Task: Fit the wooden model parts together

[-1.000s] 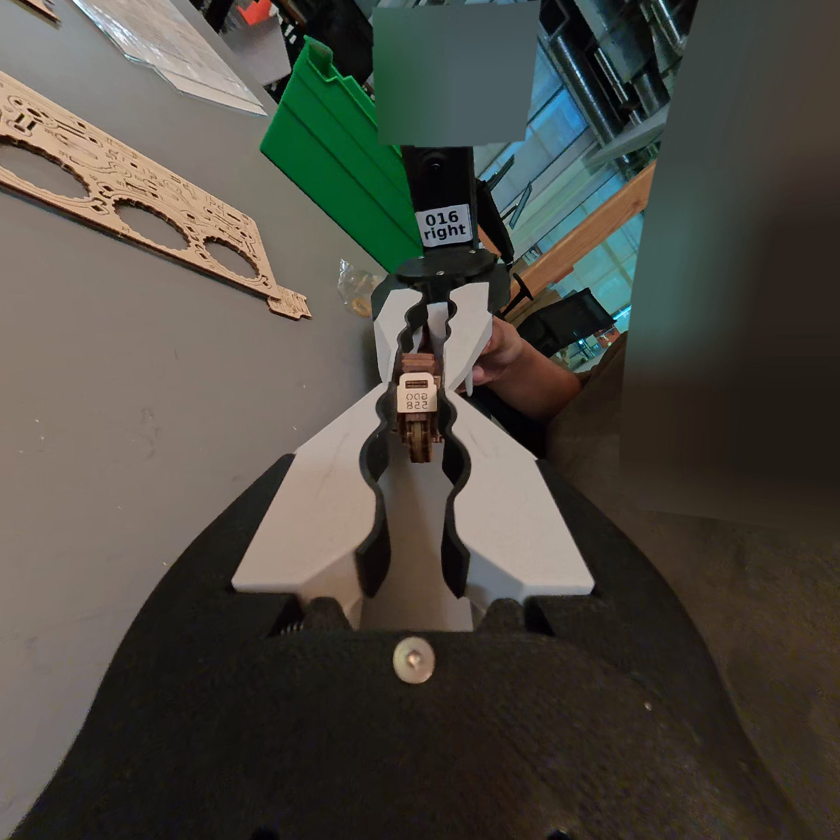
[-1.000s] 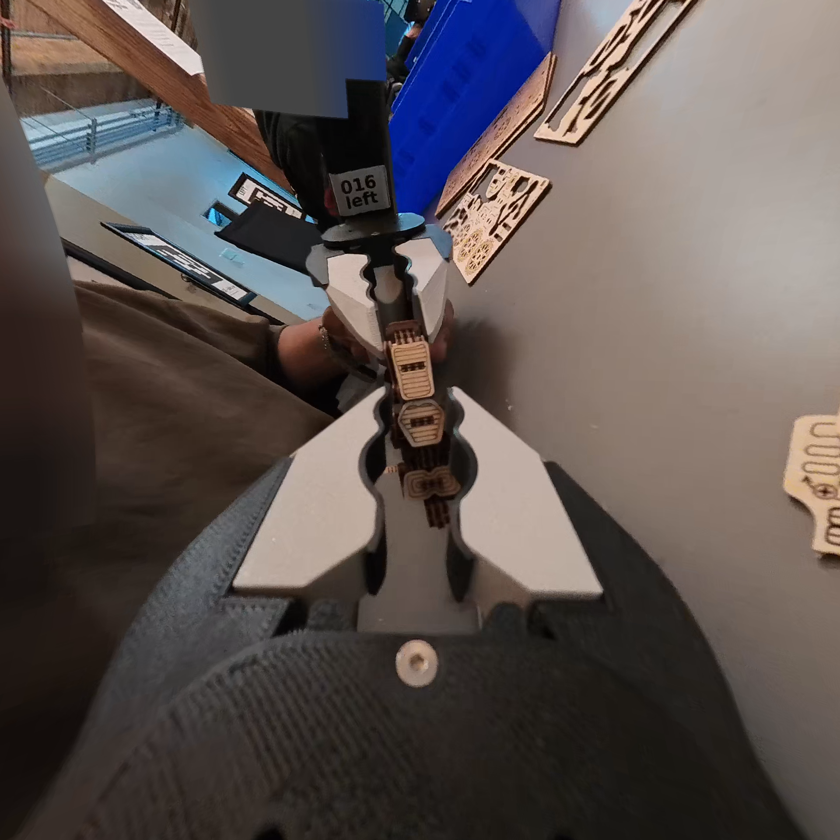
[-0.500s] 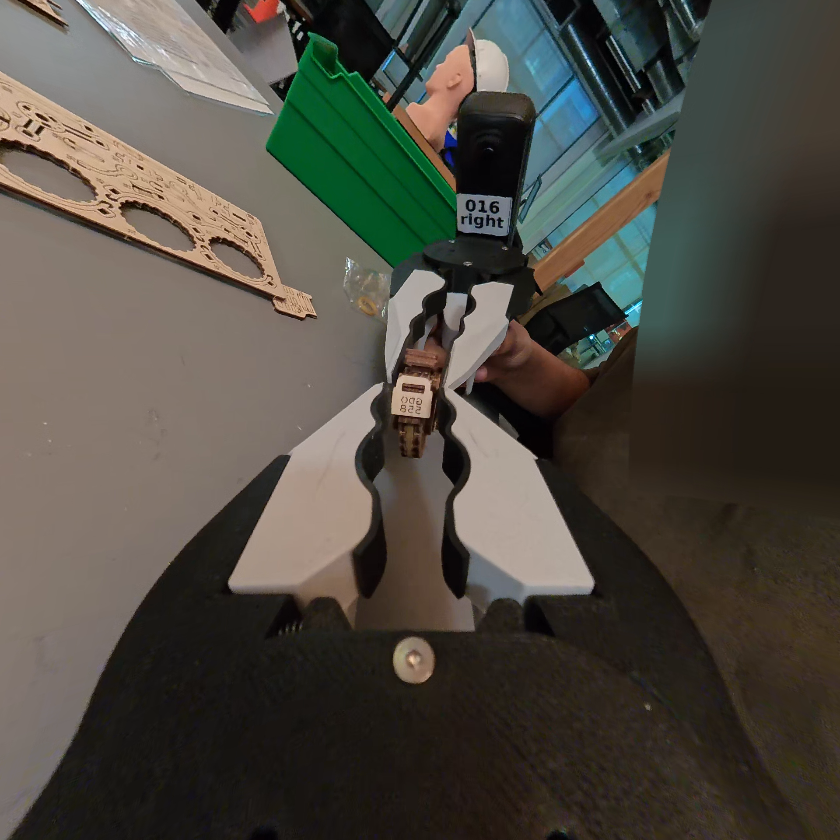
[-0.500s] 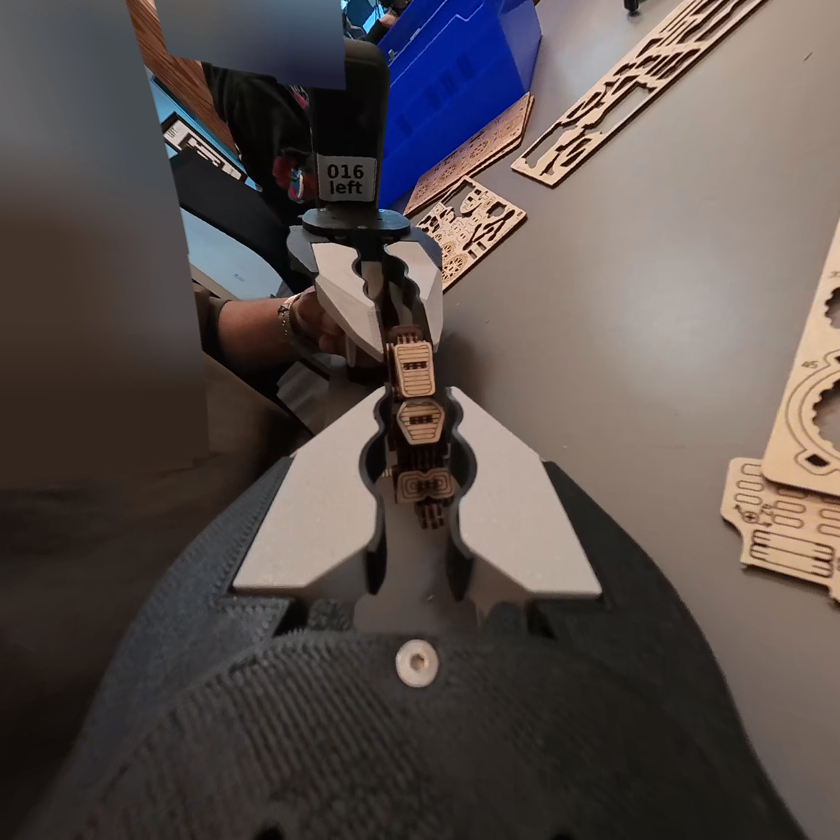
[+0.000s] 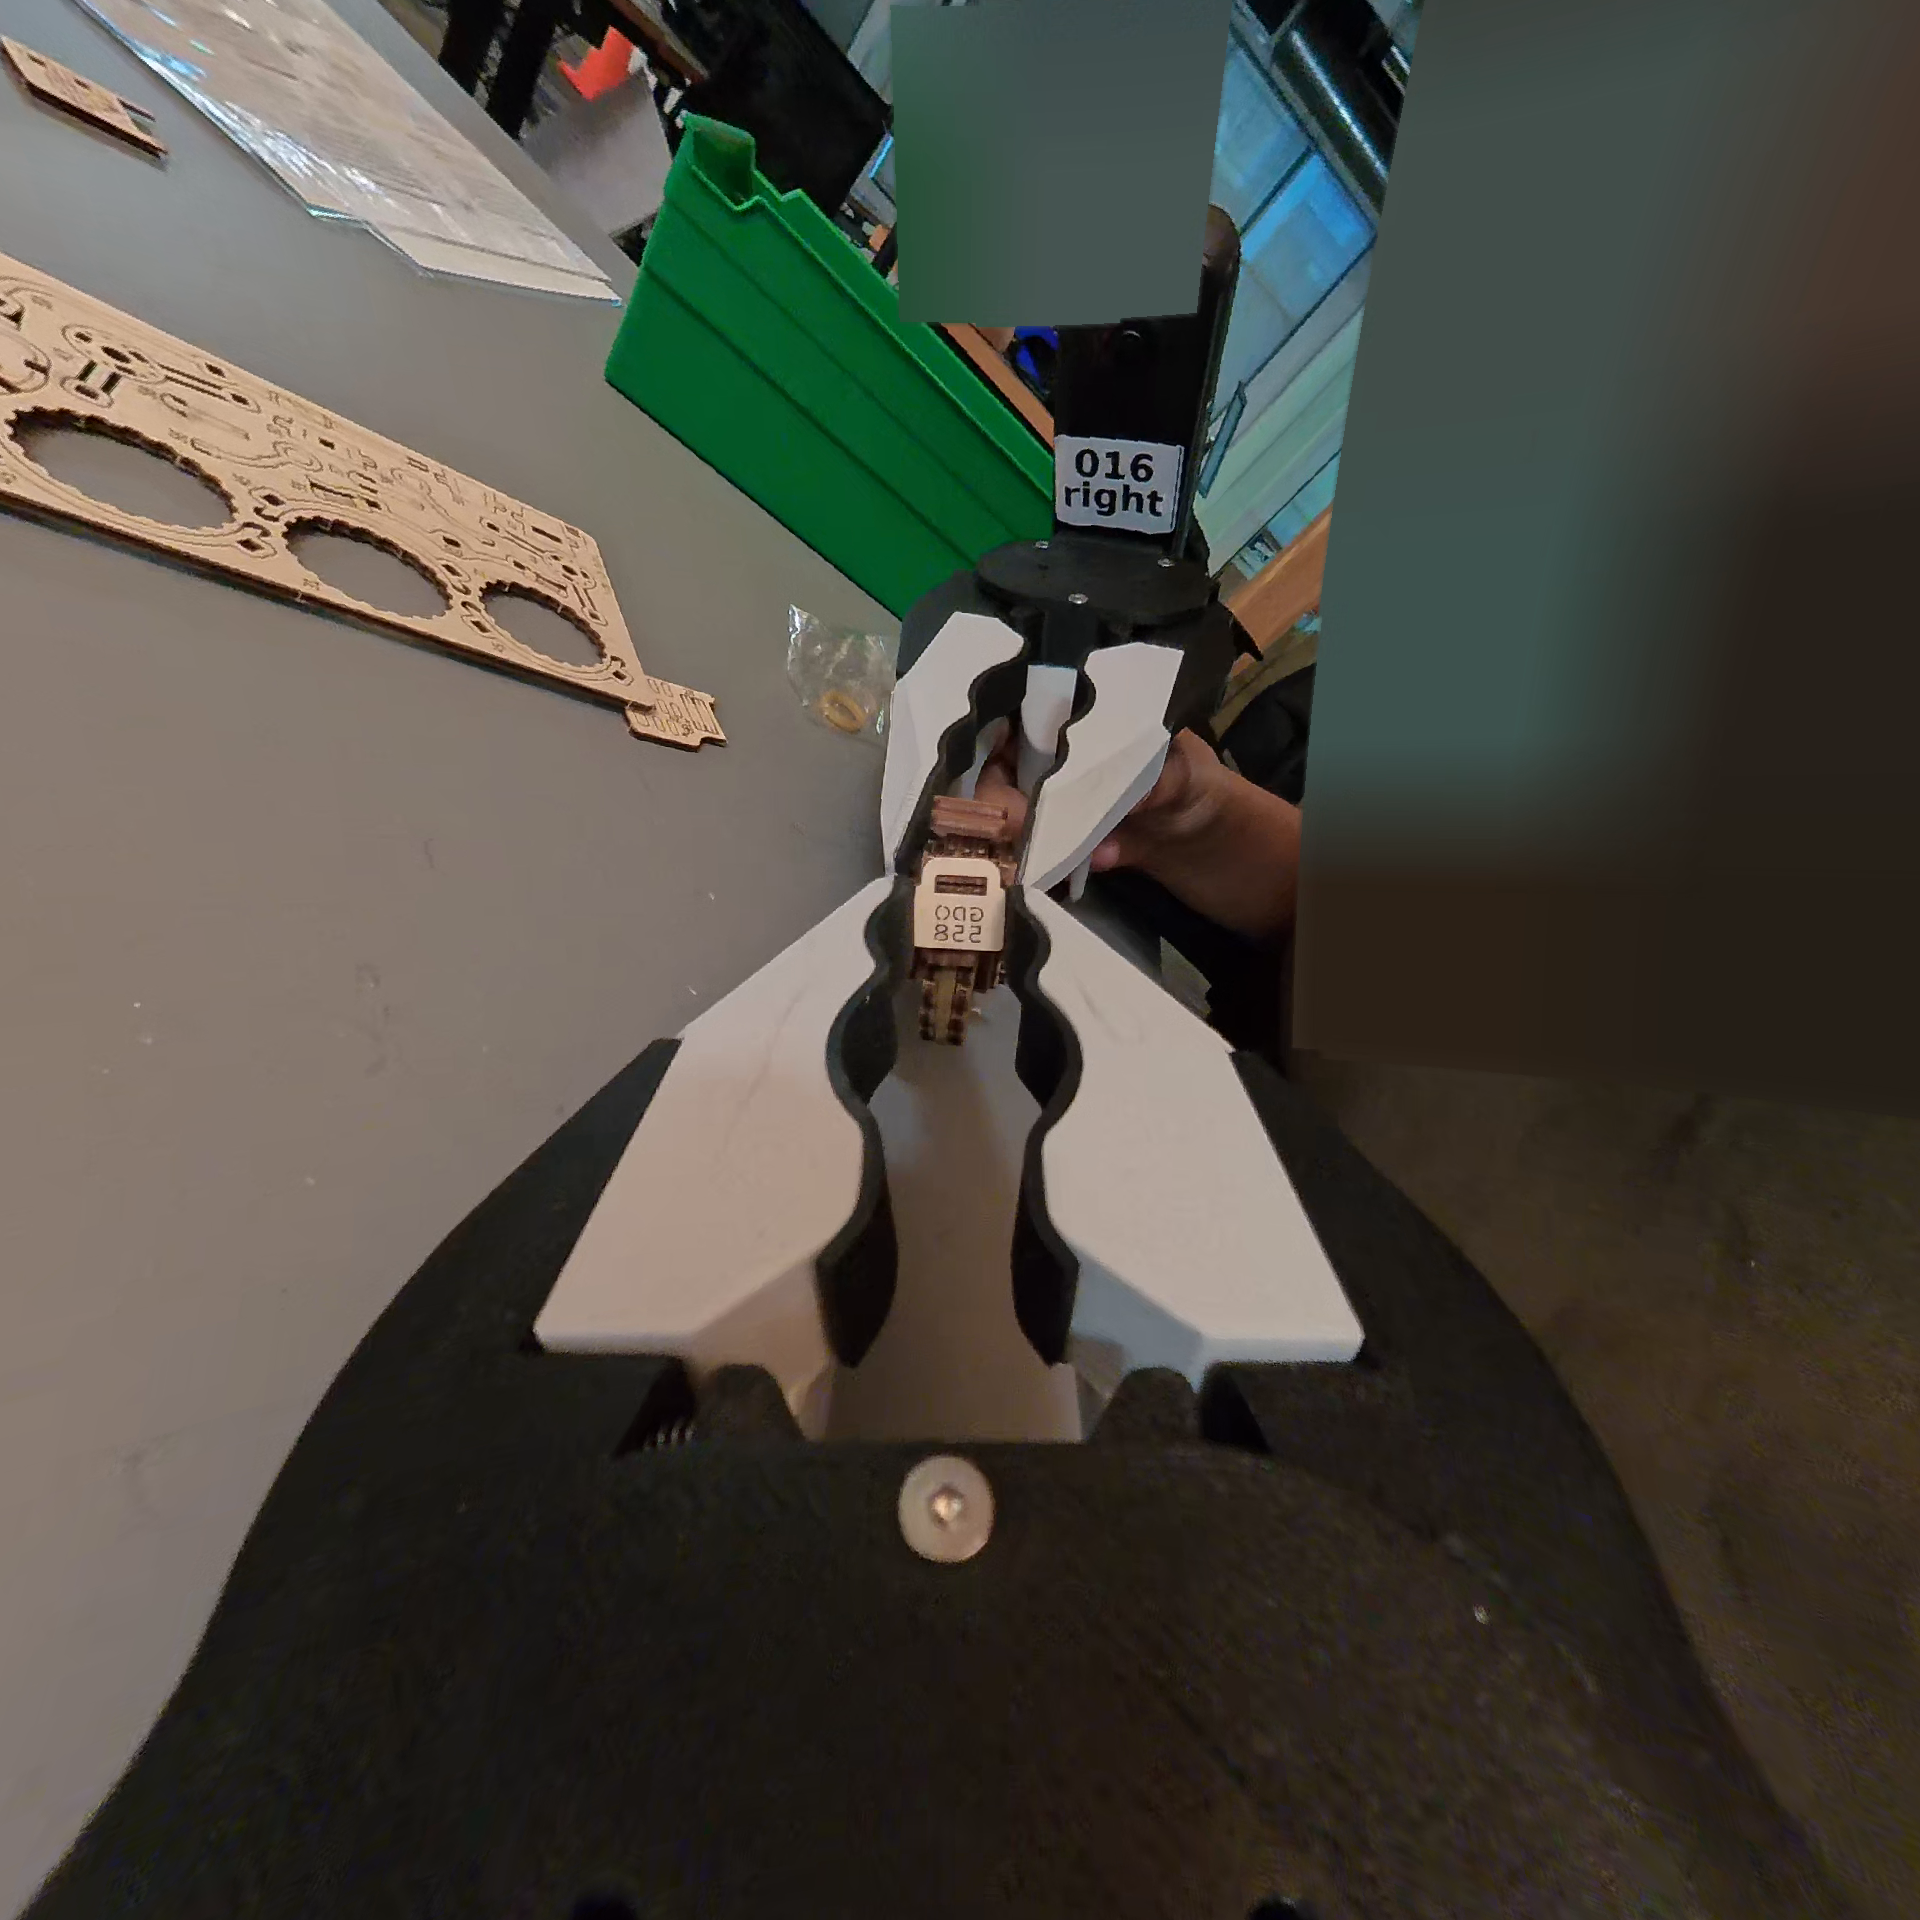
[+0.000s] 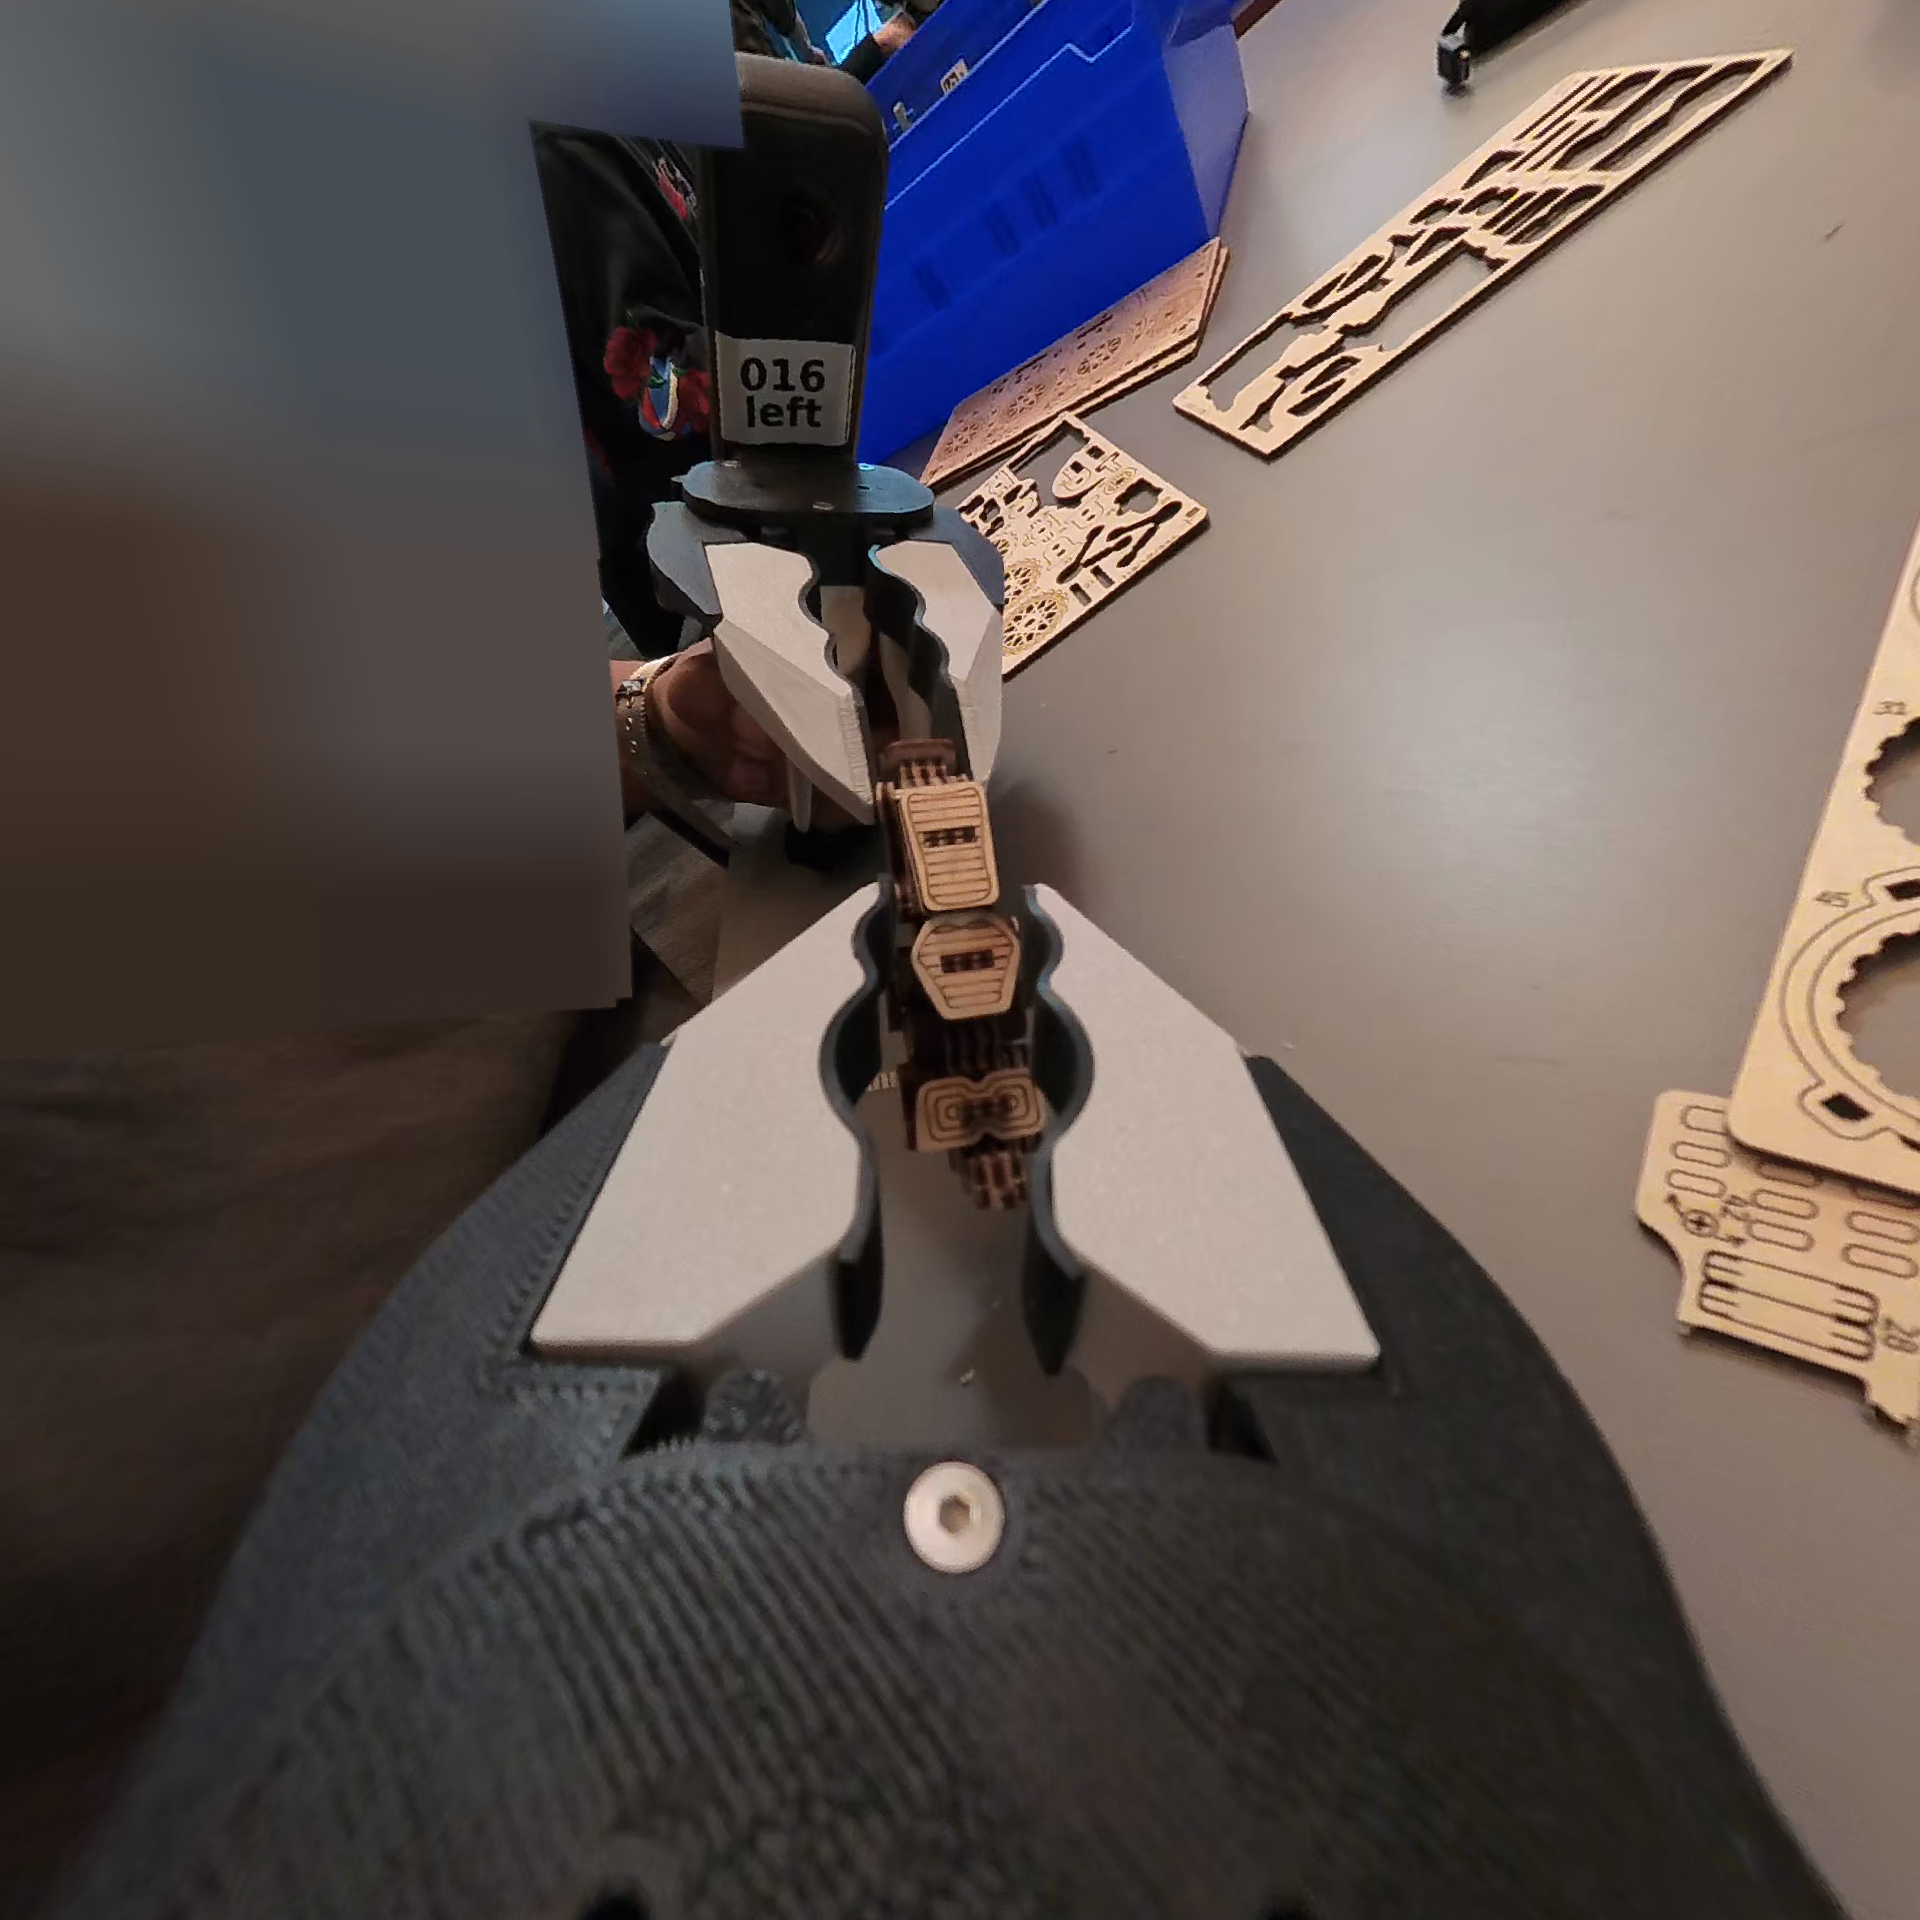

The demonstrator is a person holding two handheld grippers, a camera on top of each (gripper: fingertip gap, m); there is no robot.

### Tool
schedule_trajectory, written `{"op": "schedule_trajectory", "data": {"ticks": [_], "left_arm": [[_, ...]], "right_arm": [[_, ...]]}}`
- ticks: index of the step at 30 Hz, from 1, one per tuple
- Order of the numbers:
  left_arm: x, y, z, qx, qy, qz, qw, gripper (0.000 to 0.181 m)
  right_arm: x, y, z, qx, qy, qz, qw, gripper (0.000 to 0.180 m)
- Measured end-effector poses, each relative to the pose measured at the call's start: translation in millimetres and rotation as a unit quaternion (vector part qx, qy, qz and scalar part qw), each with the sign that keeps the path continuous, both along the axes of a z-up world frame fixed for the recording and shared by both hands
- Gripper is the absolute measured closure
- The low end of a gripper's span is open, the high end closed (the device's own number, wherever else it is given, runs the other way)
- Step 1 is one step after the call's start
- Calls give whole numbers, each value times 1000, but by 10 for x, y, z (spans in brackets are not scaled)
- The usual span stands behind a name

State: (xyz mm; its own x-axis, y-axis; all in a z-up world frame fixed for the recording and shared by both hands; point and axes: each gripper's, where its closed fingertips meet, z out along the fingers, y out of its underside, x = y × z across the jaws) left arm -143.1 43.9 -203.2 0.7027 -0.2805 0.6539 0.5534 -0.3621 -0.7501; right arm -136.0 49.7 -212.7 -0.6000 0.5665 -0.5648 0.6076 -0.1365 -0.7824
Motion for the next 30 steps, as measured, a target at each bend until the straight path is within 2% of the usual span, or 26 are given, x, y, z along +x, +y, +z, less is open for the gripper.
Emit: {"op": "schedule_trajectory", "data": {"ticks": [11, 20, 30], "left_arm": [[90, -3, -12, -2, 31, -22, 999, 166], [206, -16, -23, -2, 57, -49, 997, 166], [266, -44, -22, 0, 62, -68, 996, 166]], "right_arm": [[-18, -27, 50, 17, 34, -3, 999, 151], [71, -129, 85, 3, 43, 38, 998, 162], [151, -155, 77, 7, 38, 67, 997, 163]]}}
